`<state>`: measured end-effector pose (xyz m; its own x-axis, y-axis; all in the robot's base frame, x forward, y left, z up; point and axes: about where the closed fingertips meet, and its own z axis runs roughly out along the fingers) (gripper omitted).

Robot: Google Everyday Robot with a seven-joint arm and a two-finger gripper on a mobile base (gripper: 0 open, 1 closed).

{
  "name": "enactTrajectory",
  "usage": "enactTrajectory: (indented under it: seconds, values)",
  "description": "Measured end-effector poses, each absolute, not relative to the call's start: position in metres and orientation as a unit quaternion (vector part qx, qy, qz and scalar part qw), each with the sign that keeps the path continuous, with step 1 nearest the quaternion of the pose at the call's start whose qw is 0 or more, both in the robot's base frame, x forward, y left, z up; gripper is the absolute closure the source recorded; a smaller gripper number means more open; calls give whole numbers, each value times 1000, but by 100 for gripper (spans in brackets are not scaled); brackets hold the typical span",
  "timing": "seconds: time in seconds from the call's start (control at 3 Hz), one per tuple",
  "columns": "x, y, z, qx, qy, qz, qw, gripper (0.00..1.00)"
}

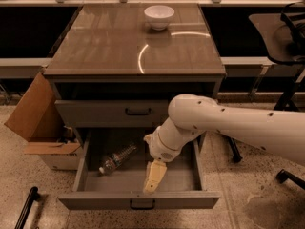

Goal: Pick water bottle from middle drawer and place on counter

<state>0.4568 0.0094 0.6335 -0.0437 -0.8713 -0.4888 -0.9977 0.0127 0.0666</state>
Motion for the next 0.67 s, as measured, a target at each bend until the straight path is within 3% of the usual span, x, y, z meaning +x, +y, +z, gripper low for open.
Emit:
enactTrajectory:
  seconds: [0.67]
  values:
    - [515, 75, 543, -679, 657, 266, 192, 0]
